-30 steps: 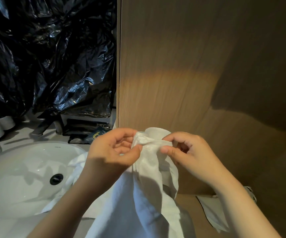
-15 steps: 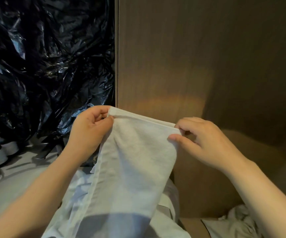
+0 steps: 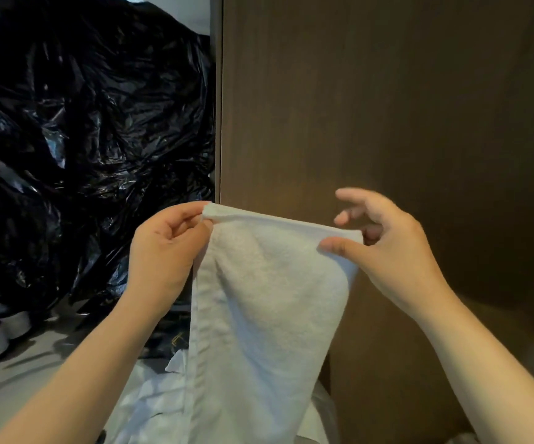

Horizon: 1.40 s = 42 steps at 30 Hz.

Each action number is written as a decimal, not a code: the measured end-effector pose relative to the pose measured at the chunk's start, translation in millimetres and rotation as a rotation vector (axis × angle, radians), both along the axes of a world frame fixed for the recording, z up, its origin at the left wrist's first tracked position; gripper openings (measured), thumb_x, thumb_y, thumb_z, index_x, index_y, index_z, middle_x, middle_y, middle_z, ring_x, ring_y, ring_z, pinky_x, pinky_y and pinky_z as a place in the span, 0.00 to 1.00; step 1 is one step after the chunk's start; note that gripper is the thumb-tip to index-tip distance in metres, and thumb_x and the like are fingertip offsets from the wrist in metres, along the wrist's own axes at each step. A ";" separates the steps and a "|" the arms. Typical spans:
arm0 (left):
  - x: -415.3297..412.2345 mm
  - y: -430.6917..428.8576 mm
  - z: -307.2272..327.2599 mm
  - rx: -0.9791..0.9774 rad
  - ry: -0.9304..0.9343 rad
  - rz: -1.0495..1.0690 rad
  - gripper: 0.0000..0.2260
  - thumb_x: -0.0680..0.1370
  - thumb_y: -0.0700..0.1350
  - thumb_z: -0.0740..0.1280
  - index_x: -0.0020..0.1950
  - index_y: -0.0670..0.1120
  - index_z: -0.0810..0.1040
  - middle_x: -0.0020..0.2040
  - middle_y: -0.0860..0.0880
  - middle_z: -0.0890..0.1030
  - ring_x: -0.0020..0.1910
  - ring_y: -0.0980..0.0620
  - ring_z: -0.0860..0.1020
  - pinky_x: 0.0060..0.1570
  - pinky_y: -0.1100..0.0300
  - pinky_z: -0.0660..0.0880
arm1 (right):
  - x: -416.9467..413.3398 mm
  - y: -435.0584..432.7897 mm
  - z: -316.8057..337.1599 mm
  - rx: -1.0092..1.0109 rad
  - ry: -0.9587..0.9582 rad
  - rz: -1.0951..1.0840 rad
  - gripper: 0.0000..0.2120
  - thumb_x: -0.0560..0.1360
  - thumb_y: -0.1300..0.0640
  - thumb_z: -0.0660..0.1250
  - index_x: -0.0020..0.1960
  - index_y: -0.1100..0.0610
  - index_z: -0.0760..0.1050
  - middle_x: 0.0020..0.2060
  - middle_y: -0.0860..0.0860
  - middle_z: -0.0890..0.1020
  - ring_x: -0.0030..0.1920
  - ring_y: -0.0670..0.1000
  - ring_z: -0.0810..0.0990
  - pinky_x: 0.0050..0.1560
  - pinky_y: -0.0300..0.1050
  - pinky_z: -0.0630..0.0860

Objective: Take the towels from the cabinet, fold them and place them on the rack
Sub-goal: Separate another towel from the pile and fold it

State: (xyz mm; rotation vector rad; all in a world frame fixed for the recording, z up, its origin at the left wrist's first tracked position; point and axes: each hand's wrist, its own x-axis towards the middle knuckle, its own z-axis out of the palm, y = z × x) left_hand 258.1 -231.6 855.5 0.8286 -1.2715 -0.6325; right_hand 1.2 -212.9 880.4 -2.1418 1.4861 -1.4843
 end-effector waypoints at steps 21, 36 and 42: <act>-39.7 7.8 -4.8 -0.051 -0.133 -0.247 0.06 0.71 0.43 0.75 0.45 0.48 0.81 0.42 0.50 0.84 0.39 0.53 0.81 0.41 0.64 0.78 | 23.8 10.5 4.8 0.038 0.100 0.138 0.13 0.79 0.47 0.64 0.40 0.53 0.77 0.34 0.49 0.78 0.36 0.49 0.76 0.36 0.44 0.70; -55.5 15.1 -70.4 -0.094 -0.573 -0.157 0.23 0.80 0.52 0.56 0.43 0.35 0.78 0.45 0.43 0.79 0.45 0.50 0.77 0.47 0.53 0.73 | 12.0 13.1 4.1 0.042 0.066 0.103 0.14 0.79 0.46 0.63 0.40 0.53 0.76 0.32 0.46 0.75 0.33 0.44 0.71 0.34 0.35 0.69; -64.8 16.4 -76.1 -0.140 -0.504 -0.117 0.19 0.82 0.50 0.53 0.39 0.40 0.73 0.39 0.51 0.74 0.40 0.52 0.74 0.40 0.59 0.71 | 10.7 15.0 7.8 0.081 0.099 0.082 0.13 0.77 0.40 0.63 0.42 0.47 0.79 0.37 0.41 0.80 0.42 0.44 0.80 0.40 0.37 0.76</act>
